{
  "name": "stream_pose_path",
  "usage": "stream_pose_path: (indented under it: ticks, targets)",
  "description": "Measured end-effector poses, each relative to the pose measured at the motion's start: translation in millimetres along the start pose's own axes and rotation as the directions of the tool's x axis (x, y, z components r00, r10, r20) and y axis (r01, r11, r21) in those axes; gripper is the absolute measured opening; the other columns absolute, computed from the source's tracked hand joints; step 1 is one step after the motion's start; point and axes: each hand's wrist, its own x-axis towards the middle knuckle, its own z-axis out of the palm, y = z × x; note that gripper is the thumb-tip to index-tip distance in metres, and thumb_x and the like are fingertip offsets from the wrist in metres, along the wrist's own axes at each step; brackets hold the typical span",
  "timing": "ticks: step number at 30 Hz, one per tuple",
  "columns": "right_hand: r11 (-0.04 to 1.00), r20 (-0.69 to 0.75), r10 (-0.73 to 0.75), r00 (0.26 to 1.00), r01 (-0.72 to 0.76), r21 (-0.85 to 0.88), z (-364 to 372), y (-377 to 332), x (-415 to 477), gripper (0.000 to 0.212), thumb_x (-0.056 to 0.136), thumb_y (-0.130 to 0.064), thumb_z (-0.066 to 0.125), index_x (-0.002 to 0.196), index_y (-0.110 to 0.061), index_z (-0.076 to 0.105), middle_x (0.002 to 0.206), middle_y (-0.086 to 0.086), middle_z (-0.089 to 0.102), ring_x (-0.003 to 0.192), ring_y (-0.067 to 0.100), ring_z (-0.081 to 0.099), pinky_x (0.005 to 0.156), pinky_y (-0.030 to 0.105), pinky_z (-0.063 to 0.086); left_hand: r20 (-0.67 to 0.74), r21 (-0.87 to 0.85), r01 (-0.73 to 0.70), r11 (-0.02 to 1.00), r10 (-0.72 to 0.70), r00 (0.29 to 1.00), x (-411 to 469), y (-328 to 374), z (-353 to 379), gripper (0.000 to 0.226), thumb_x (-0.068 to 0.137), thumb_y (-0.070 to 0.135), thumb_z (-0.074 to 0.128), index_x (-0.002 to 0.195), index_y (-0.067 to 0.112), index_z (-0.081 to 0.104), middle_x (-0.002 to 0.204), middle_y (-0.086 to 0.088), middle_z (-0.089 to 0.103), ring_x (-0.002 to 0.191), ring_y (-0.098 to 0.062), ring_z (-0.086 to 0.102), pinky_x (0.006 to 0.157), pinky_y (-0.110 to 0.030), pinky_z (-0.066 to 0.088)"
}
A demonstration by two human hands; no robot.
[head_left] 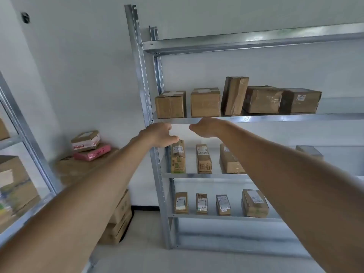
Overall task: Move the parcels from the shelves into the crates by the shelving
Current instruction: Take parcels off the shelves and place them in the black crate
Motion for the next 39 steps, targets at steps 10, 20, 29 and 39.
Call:
stream_pose_path:
  ticks: [10, 20, 29, 39]
  targets:
    - [0.989, -0.048, 0.006, 0.999, 0.001, 0.148, 18, -22, 121, 0.05, 0.111, -0.034, 0.028, 0.138, 0.0, 0.052, 0.136, 0.02, 0.055, 0.128, 0.036, 0.05, 0.106, 0.041, 0.038, -0.035, -0.387, 0.042, 0.921, -0.06, 0.998, 114, -62, 7, 0.067, 0.097, 0.048, 0.06, 0.151, 0.013, 0.041, 0.152, -0.006, 0.048, 0.132, -0.027, 0.051, 0.099, -0.039, 0.044]
    - [0.849, -0.109, 0.116, 0.987, -0.042, 0.526, 33, -35, 231, 0.053, 0.107, -0.055, 0.027, 0.117, -0.011, 0.055, 0.104, 0.008, 0.051, 0.107, 0.025, 0.051, 0.092, 0.036, 0.036, -0.06, -0.752, 0.059, 0.657, -0.158, 0.986, 211, -104, 8, 0.079, 0.103, 0.049, 0.053, 0.164, 0.019, 0.013, 0.169, -0.003, 0.021, 0.152, -0.025, 0.028, 0.12, -0.048, 0.032]
    - [0.708, -0.183, 0.083, 0.979, 0.071, 0.702, 37, -18, 303, 0.078, 0.104, -0.064, 0.023, 0.162, -0.012, 0.021, 0.168, 0.01, 0.021, 0.153, 0.03, 0.023, 0.121, 0.048, 0.022, -0.086, -0.864, 0.04, 0.502, -0.225, 0.97, 284, -111, 26, 0.069, 0.105, 0.056, 0.042, 0.162, 0.031, 0.013, 0.165, 0.0, 0.031, 0.146, -0.026, 0.038, 0.108, -0.04, 0.036]
    - [0.613, -0.089, 0.067, 0.994, 0.029, 0.789, 33, -11, 383, 0.08, 0.102, -0.068, 0.016, 0.163, -0.015, 0.015, 0.169, 0.01, 0.017, 0.155, 0.032, 0.019, 0.123, 0.048, 0.016, -0.051, -0.9, 0.125, 0.418, -0.385, 0.921, 350, -118, 32, 0.072, 0.103, 0.066, 0.029, 0.161, 0.024, 0.022, 0.165, -0.004, 0.029, 0.148, -0.028, 0.034, 0.118, -0.054, 0.032]
